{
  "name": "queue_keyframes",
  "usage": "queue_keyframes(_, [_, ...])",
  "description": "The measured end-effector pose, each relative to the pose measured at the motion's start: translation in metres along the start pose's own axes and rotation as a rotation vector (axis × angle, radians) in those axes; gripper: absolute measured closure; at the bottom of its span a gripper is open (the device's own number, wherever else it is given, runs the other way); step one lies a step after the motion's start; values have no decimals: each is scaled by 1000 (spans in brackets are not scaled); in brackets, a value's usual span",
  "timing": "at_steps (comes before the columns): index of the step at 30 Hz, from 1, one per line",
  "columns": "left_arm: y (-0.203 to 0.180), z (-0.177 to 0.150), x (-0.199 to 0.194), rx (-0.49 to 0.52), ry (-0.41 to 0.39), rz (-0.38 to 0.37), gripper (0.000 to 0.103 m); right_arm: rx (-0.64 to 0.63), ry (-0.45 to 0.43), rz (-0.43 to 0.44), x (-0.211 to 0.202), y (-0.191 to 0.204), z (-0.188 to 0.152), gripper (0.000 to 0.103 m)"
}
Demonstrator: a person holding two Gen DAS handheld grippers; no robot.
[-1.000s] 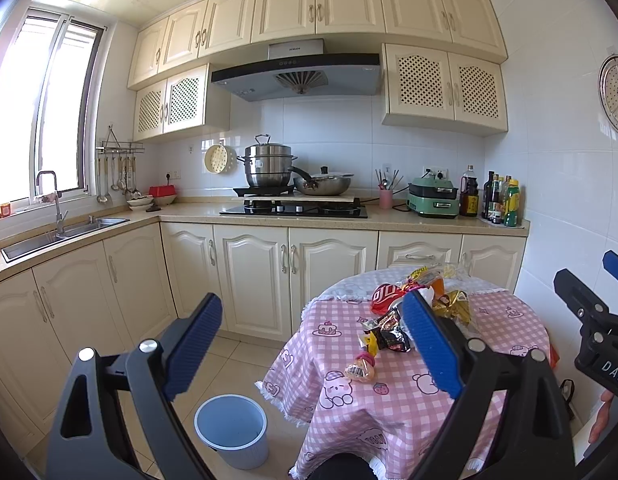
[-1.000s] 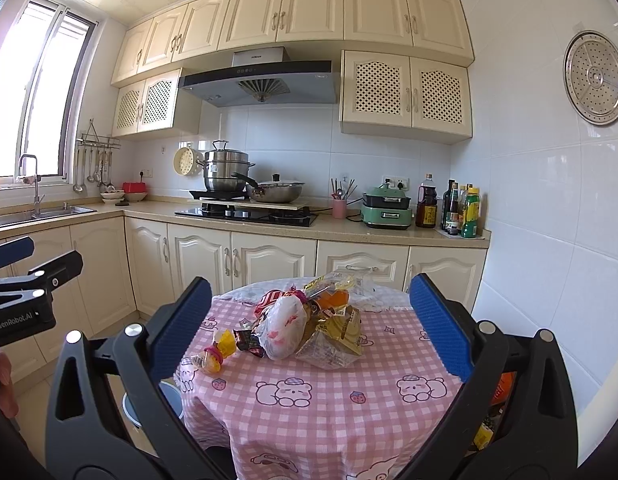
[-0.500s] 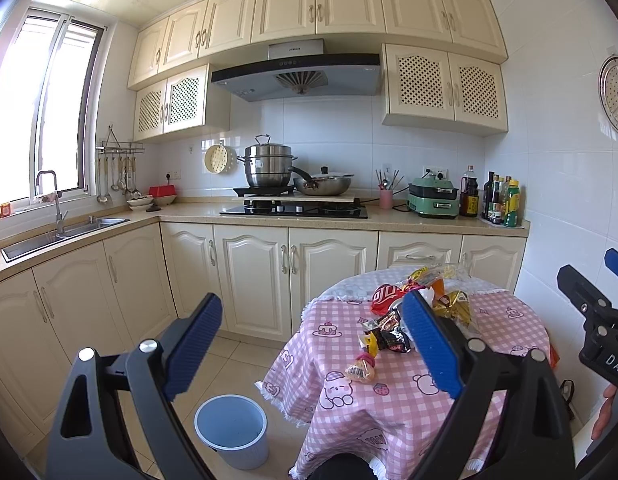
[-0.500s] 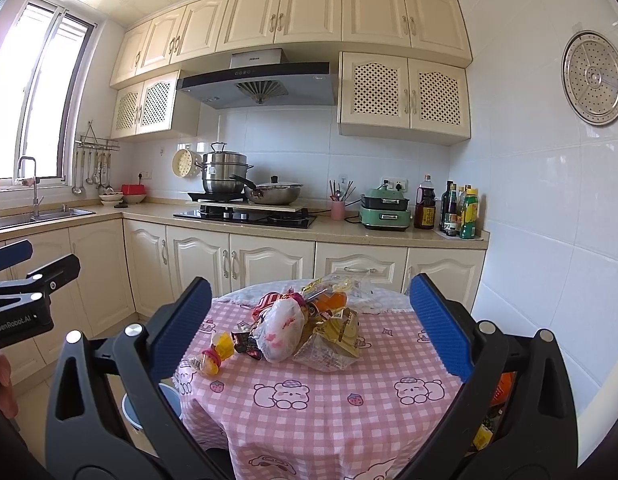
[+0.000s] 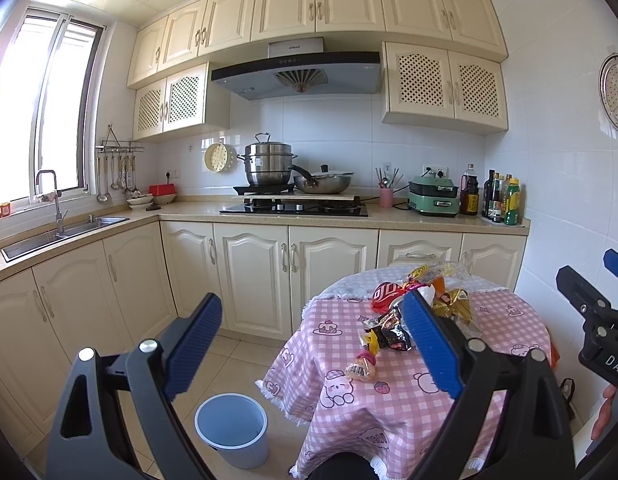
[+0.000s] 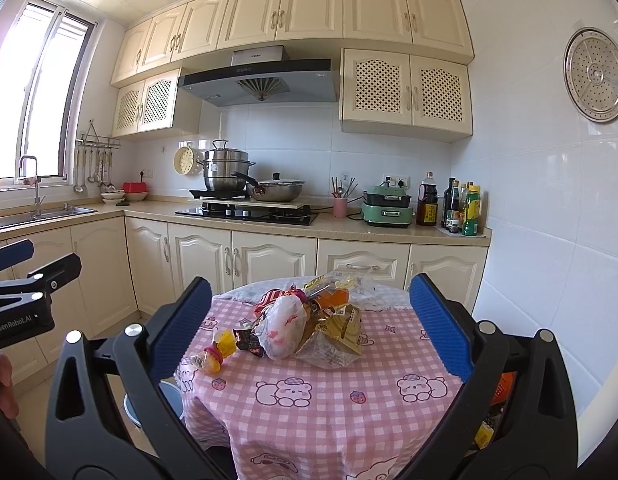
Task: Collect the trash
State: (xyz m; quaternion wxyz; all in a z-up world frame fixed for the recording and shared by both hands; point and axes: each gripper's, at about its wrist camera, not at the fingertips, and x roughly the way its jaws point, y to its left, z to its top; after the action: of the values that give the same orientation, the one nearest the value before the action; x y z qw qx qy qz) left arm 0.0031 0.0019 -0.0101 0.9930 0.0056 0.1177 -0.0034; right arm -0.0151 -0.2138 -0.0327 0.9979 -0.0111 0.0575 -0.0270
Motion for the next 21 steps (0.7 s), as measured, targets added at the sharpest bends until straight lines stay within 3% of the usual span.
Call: queue_keyframes(21, [3,-6,20,-3,40,7,13,27,52,6,18,-5,-13,6])
